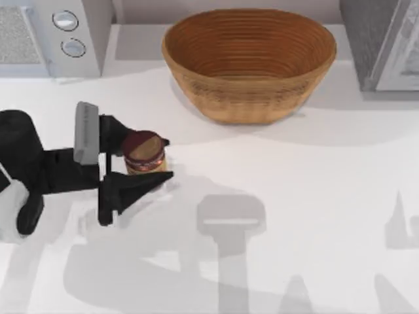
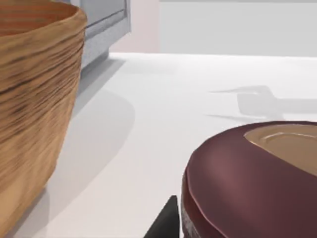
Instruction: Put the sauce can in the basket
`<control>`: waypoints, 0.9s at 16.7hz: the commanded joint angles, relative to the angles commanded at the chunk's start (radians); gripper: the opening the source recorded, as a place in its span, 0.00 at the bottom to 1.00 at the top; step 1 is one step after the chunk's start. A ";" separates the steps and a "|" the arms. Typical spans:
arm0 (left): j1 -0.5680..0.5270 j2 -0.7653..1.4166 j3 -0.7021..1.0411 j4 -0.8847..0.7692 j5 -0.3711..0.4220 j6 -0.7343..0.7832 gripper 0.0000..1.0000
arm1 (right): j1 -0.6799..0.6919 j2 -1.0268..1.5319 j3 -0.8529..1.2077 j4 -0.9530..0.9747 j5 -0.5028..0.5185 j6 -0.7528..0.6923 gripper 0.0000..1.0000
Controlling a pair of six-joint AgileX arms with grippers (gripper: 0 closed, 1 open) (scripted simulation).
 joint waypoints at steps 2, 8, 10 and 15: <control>0.053 -0.129 -0.098 -0.046 0.051 0.023 0.00 | 0.000 0.000 0.000 0.000 0.000 0.000 1.00; 0.142 -0.307 -0.256 -0.121 0.140 0.062 0.00 | 0.000 0.000 0.000 0.000 0.000 0.000 1.00; 0.142 -0.307 -0.256 -0.121 0.140 0.062 0.00 | 0.000 0.000 0.000 0.000 0.000 0.000 1.00; 0.107 -0.296 -0.201 -0.156 0.077 0.055 0.00 | 0.000 0.000 0.000 0.000 0.000 0.000 1.00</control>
